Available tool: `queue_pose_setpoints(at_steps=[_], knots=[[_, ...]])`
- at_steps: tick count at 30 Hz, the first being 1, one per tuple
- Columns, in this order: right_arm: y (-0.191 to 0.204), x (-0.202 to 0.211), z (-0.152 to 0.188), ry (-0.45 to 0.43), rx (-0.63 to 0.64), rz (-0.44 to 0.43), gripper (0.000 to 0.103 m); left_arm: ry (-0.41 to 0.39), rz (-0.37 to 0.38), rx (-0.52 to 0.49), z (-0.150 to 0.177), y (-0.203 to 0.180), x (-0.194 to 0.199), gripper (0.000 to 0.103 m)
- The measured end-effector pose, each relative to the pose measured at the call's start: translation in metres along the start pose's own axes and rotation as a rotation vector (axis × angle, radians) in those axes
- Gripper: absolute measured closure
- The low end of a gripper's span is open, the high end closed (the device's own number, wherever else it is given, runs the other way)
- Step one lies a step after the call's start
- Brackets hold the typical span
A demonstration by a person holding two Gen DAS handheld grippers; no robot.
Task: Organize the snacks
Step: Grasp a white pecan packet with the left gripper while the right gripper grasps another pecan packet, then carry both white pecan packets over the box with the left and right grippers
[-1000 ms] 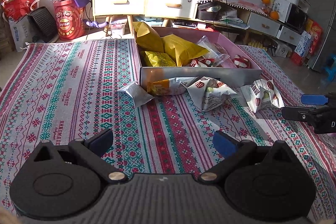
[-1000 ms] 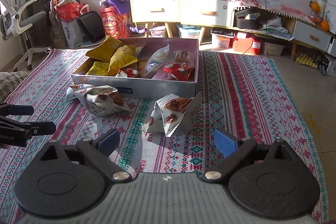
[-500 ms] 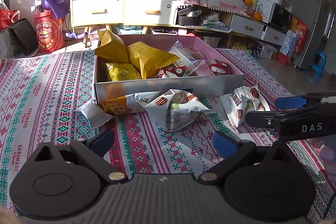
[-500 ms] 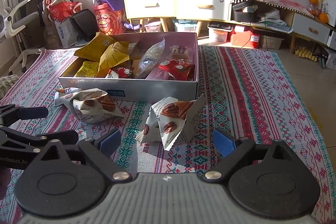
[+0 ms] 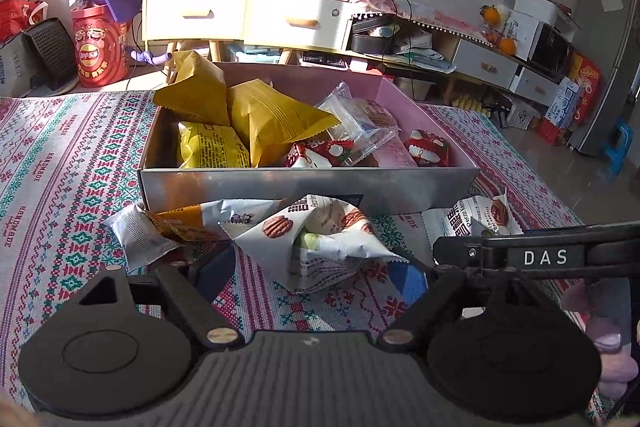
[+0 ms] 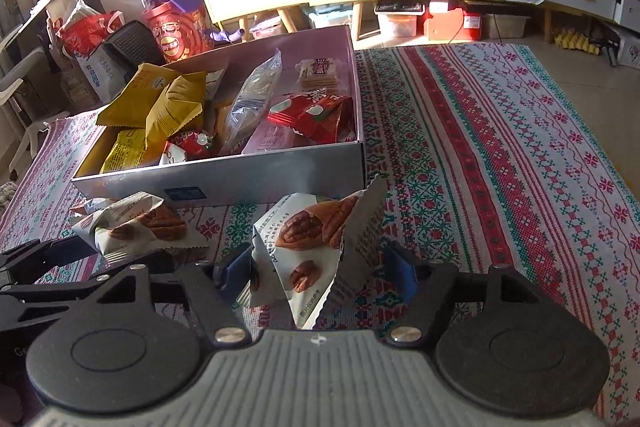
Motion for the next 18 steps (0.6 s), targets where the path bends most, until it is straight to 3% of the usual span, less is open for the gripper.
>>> queue_pose_setpoints(at_steps=[6,9,13,18], knots=[[0.0038,0.0014,-0.0001,-0.005,0.014,0.008,0.041,-0.018,-0.003,0.063,-0.0068,-0.0033,-0.0036,0.016],[0.0025,0.0018,-0.0005,-0.008,0.016,0.010,0.044,-0.017,0.001,0.082,-0.0084,-0.0035,-0.0053,0.022],[0.0013,0.0033,-0.0010,-0.006,0.010,0.017,0.046,-0.013,-0.009,0.068,-0.0107,-0.0052,-0.0041,0.038],[0.0034,0.0066,-0.0019,0.002,0.016,0.028,0.047,0.004,0.001,0.044,-0.0104,-0.0088,-0.0013,0.047]])
Point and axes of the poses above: each gripper's, at about its wrist camera, not at the fingertips, and x roughly against the way its jaws point, y to its left, z to its underside, the point moved 5 cm from there along -x, roughly the way its jaws point, and after that the axes turned 10 degrees about z, right-handed, at the moved point
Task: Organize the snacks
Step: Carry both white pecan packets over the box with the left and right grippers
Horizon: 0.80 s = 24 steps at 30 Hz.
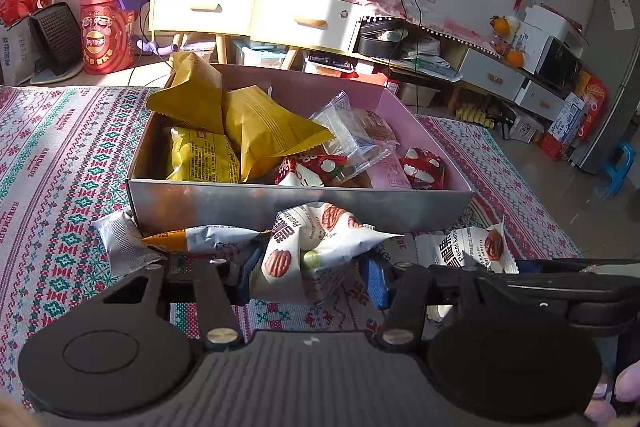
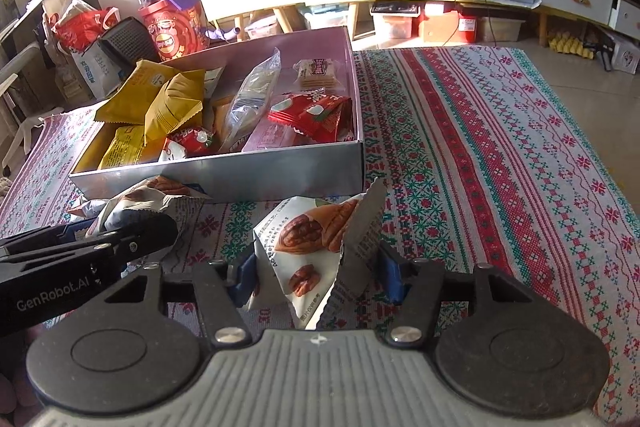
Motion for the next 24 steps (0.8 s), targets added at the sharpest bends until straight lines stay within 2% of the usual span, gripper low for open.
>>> queue_pose_setpoints(at_steps=[4,24], knots=[[0.003,0.004,-0.001,-0.013,0.016,-0.011,0.048,0.011,0.021,-0.028,0.001,-0.004,0.004,0.054],[0.001,0.026,-0.013,-0.047,-0.011,-0.043,0.048,0.012,0.090,-0.011,0.007,0.005,0.034,0.055]])
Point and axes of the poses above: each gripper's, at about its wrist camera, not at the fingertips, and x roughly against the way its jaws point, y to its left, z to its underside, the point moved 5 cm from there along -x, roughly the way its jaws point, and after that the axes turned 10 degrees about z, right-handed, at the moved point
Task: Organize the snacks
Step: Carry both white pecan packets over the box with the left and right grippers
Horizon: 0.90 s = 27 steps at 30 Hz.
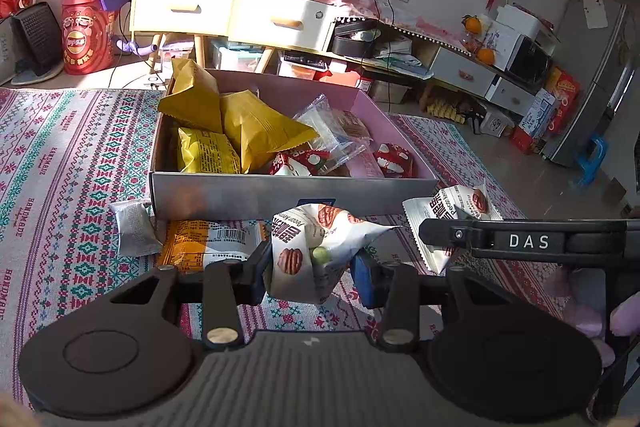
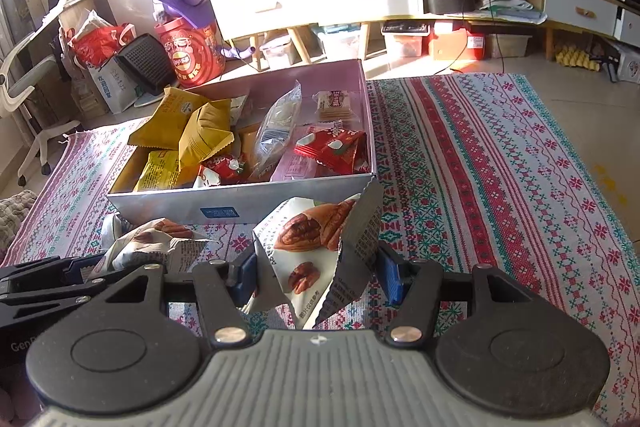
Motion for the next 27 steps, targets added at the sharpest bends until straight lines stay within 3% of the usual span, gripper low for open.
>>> queue_pose_setpoints(at_steps=[15,20,27], knots=[[-0.002,0.013,-0.042,-0.070,-0.070,-0.049,0.048,-0.062,0.016,-0.012,-0.037,-0.011,0.013,0.055],[-0.003,0.002,-0.067,-0.115,-0.062,-0.064,0.048,-0.078,-0.007,-0.054,-0.065,-0.013,-0.005,0.055],[-0.003,-0.027,-0.084,-0.111,-0.035,-0.071,0.048,-0.050,-0.057,-0.090,-0.089,-0.004,-0.052,0.055]])
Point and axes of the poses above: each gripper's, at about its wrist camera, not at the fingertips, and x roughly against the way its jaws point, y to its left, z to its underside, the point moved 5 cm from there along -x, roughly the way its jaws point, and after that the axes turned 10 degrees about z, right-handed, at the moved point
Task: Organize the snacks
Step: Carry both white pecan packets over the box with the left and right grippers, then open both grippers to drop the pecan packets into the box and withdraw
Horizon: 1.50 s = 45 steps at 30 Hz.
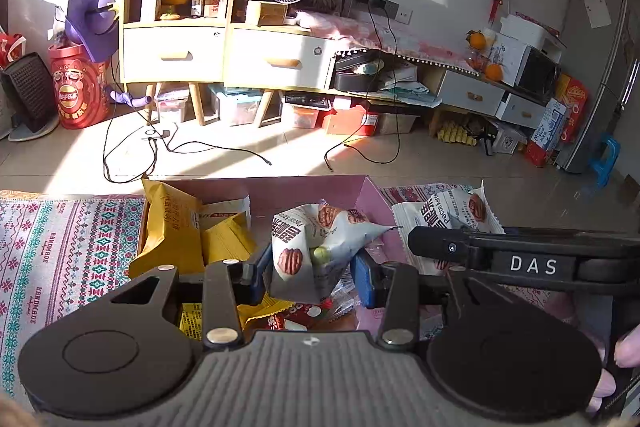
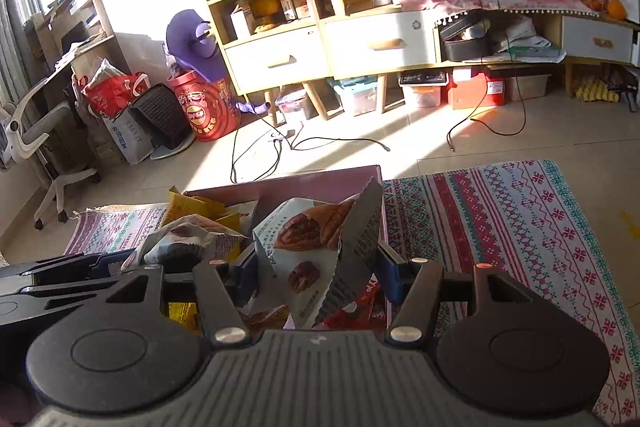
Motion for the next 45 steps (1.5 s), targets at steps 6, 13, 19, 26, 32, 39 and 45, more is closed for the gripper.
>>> queue_pose_setpoints(at_steps=[6,13,19,26,32,39,45], knots=[[-0.008,-0.019,-0.004,0.017,-0.016,-0.014,0.048,0.019,-0.048,-0.028,-0.006,0.015,-0.032,0.055],[-0.005,-0.033,-0.002,0.038,-0.021,-0.040,0.047,0.040,-0.082,-0.040,-0.014,0.020,-0.052,0.055],[-0.009,-0.029,-0.003,0.023,-0.049,-0.066,0.032,0.057,-0.108,-0.056,-0.013,0.017,-0.056,0.041],[-0.015,-0.019,-0.008,0.017,-0.073,-0.044,0.030,0.025,-0.121,-0.044,-0.018,0.019,-0.040,0.024],[-0.015,-0.007,-0.008,0.021,-0.062,-0.024,0.027,0.034,-0.120,-0.039,-0.011,0.016,-0.020,0.020],[-0.012,0.010,0.002,0.038,-0.024,0.001,0.025,0.045,-0.094,-0.027,0.005,0.011,0.008,0.018],[-0.008,0.024,0.017,0.061,0.019,0.027,0.021,0.057,-0.087,-0.034,0.016,0.012,0.033,0.013]])
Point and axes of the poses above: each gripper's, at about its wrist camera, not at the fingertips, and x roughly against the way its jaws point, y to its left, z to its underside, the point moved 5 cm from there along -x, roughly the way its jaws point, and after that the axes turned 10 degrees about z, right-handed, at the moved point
